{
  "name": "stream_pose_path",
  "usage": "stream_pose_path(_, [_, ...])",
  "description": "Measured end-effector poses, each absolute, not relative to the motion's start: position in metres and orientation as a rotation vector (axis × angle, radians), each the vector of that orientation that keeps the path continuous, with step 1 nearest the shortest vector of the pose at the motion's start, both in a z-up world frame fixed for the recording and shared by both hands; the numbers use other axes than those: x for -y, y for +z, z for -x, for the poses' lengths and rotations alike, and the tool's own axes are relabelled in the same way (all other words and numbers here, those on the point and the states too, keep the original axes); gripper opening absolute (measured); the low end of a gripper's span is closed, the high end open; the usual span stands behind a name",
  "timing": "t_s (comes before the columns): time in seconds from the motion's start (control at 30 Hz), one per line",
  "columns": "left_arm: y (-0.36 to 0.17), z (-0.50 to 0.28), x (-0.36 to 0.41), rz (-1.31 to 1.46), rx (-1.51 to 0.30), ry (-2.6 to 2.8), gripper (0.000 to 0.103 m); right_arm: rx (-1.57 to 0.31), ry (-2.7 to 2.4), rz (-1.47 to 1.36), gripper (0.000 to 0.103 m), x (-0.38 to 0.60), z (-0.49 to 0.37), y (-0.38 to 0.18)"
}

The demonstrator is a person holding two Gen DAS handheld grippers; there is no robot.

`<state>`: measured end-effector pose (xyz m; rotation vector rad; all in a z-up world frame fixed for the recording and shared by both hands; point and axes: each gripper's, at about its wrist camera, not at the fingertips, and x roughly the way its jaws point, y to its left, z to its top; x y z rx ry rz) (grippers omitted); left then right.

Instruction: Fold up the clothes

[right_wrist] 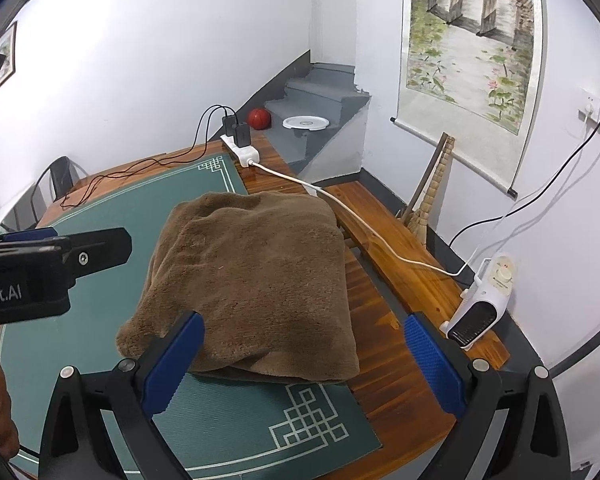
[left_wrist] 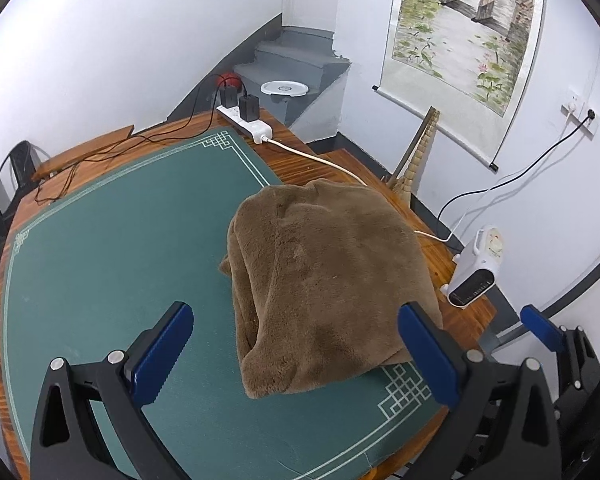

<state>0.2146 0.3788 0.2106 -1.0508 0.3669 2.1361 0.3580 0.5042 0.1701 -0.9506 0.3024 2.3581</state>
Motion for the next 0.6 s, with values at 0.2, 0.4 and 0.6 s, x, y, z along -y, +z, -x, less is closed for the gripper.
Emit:
stream_pose_path(0.2, [0.2103, -0.2148, -0.3828, 1.049, -0.375, 2.118, 0.103, -0.288, 2.352, 0.941, 0.102, -0.5050, -0.3578, 0.1728])
stream_pose_path(0.4, [0.2109, -0.2157, -0.3821, 1.031, -0.375, 2.108, 0.103, -0.289, 2.356, 0.946, 0.102, -0.5045, -0.3553, 0.1725])
stream_pose_path(0.6, [0.2128, -0.2200, -0.3814, 0.987, -0.387, 2.099, 0.103, -0.280, 2.359, 0.953, 0.102, -0.5013, -0.3532, 0.1711])
